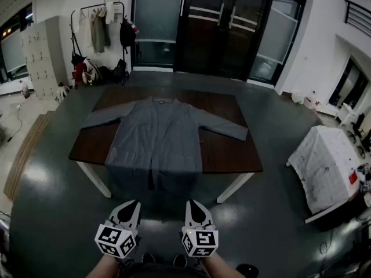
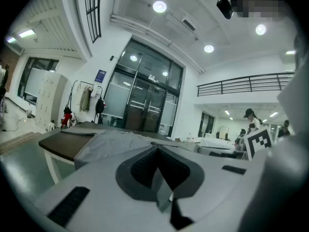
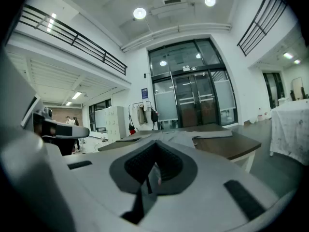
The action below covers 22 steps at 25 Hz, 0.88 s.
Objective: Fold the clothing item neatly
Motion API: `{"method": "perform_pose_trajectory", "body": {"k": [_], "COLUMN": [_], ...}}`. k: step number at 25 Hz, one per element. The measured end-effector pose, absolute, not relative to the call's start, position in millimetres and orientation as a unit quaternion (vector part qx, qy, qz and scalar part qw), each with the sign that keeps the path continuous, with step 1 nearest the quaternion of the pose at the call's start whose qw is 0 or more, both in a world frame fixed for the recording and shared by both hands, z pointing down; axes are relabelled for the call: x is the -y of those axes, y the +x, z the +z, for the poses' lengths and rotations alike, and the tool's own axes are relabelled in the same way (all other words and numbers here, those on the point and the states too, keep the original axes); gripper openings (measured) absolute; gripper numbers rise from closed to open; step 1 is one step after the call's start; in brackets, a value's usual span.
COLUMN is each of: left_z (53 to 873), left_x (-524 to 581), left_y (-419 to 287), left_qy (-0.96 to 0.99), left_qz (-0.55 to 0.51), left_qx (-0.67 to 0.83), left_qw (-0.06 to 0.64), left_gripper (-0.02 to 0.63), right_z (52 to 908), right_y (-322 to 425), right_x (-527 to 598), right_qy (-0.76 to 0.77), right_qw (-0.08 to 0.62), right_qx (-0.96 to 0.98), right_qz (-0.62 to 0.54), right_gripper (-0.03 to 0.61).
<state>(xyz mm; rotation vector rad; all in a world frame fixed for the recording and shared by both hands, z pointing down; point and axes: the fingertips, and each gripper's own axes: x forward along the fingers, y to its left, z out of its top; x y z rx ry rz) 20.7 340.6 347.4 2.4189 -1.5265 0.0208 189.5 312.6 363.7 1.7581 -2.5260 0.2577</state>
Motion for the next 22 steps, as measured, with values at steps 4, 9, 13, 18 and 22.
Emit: {"method": "perform_pose_trajectory", "body": {"k": [4,9,13,18,22], "left_z": [344,348,352,358,363], "left_x": [-336,-333,-330,-327,-330], "left_y": [15,9,4,-10,-29], "left_qy": [0.837,0.838,0.836,0.831,0.829], "left_qz": [0.002,-0.005,-0.014,-0.022,-0.006], "left_qx": [0.528,0.524,0.525,0.535,0.543], "left_qw": [0.143,0.153,0.157,0.148,0.133], "left_gripper": [0.008,0.008,0.008,0.008,0.008], "right_z": [362,363,364,369,373], "right_y": [182,175,169,152,134], "right_x": [-312,-314,-316,-316,-315], "right_qy": [0.566,0.571,0.565,0.550,0.547], "right_qw": [0.028,0.032,0.026,0.016,0.019], "right_qx": [0.820,0.816,0.821,0.829,0.830], "right_qz": [0.083,0.081,0.081,0.100,0.107], "right_gripper": [-0.012,-0.012,-0.012,-0.012,-0.012]}}
